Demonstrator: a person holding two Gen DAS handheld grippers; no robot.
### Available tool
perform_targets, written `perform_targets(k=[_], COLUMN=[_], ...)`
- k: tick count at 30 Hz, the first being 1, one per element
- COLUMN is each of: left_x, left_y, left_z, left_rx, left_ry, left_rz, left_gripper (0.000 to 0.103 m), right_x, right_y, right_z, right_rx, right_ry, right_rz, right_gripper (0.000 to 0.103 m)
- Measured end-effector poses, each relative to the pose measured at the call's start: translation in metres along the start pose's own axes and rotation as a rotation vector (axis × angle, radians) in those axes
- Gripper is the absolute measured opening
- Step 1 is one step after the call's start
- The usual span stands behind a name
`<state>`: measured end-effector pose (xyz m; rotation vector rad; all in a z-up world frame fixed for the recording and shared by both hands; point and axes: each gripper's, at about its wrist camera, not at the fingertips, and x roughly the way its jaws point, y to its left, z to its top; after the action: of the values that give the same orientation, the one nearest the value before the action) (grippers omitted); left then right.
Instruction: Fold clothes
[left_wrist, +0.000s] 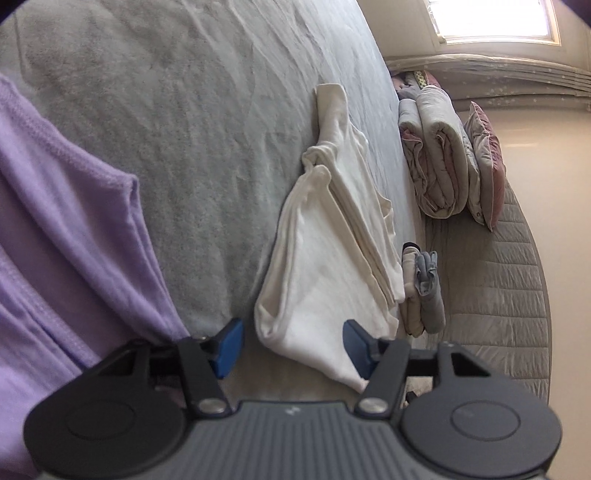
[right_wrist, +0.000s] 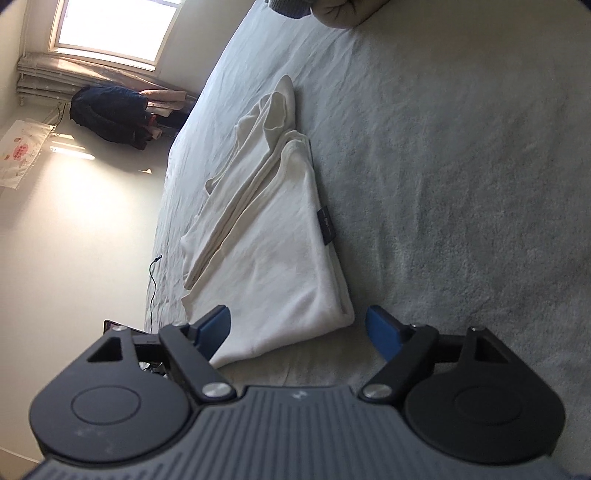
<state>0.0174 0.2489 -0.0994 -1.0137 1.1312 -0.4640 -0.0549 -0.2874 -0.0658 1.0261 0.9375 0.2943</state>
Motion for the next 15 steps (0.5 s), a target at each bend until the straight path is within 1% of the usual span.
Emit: perform_targets(k=[3, 6, 8, 9, 14, 15], left_x=[0.002, 0.004, 0.003, 0.002, 0.000, 0.000], left_y=[-0.001, 0.001, 0.004, 0.005, 0.010, 0.011], left_z=[0.000, -0.001, -0.001, -0.001, -0.001, -0.001], left_rx=[-0.005, -0.017, -0.027, -0.033, -0.055, -0.060], left_ry=[-0.005, -0.013, -0.017, -0.019, -0.031, -0.034], left_rz=[0.001, 0.012, 0.018, 0.020, 0.030, 0.031], left_gripper=[0.059, 0.049, 0.041, 0.038, 0.027, 0.024], right_x=[0.002, 0.006, 0.009, 0.009, 0.010, 0.011], right_y=[0.003, 0.007, 0.010, 0.010, 0.007, 0.006], right_z=[0.002, 0.006, 0.009, 0.010, 0.017, 0.019], right_rx=[-0.004, -0.005, 0.003, 0.008, 0.044, 0.051], right_ry=[0.001, -0.001, -0.001, -0.001, -0.004, -0.004], right_rz=[0.005, 0.002, -0.002, -0.004, -0.007, -0.007], right_gripper=[0.083, 0.079, 0.072, 0.070, 0.054, 0.052])
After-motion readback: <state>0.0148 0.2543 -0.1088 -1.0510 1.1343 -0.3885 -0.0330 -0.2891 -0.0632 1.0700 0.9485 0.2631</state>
